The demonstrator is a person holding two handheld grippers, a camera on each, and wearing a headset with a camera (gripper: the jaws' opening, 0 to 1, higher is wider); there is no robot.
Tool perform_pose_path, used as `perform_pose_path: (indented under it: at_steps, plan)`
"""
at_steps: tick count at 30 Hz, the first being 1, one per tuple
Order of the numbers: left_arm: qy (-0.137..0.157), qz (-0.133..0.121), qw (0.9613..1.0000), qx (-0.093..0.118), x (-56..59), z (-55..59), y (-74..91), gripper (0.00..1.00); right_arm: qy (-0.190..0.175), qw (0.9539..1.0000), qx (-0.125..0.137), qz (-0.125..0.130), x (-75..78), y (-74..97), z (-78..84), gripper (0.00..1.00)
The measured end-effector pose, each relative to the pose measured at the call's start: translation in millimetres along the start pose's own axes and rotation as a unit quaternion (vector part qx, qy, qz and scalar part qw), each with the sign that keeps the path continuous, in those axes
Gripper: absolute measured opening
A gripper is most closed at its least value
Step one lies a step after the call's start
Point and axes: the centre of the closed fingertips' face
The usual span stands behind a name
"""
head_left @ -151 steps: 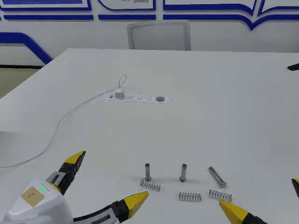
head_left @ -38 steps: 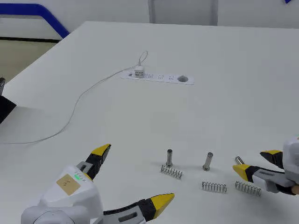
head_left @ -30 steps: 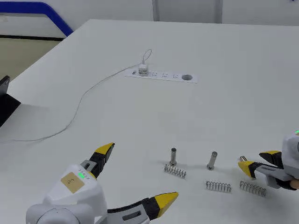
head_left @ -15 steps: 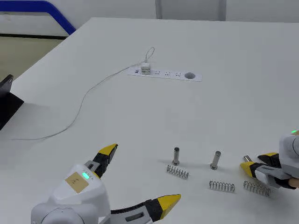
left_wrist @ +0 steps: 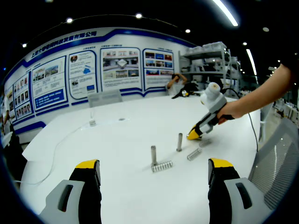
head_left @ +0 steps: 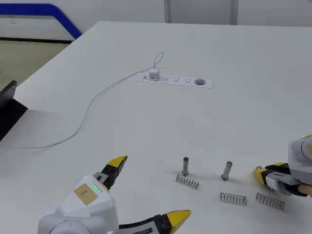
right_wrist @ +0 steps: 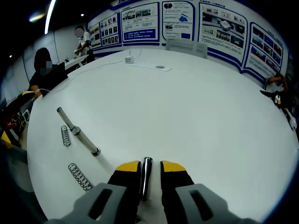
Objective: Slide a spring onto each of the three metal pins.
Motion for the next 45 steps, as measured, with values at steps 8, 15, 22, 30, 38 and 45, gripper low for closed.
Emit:
perform_pose_path:
  at_steps: [8,15,22,30,38,45]
  plan:
    - [0.006,0.003,1.0,-0.004,0.8,2.6,-0.1,0.97,0.008,0.9999,-0.008,-0.009,-11.0,-1.1,1.1,0.11]
    - [0.03,-0.015,0.9994,0.004,-9.8,1.1,1.9,0.96,0.006,0.9998,-0.01,-0.015,-11.1,-1.6,-0.7,0.09]
    - [0.021,-0.002,0.9998,-0.007,-2.9,5.2,0.2,0.96,0.0,0.9998,-0.013,-0.016,-11.5,-0.9,-1.6,0.08]
    - [0.031,0.002,0.9995,0.008,-1.3,-1.9,0.7,0.96,-0.013,0.9998,0.0,-0.012,-8.3,7.1,-5.4,0.07]
    - [0.019,0.011,0.9998,0.0,3.8,1.0,-0.6,0.96,-0.015,0.9997,0.012,-0.011,-8.1,17.1,-11.2,0.08]
    - [0.021,0.008,0.9997,0.004,1.7,-1.2,0.3,0.96,-0.005,0.9997,0.019,-0.011,-8.1,23.5,-15.4,0.08]
Point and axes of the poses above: the centre of the closed fingertips' face, and the gripper's own axes: y roughly backward along the fingers, x roughly to its right, z roughly out of its underside
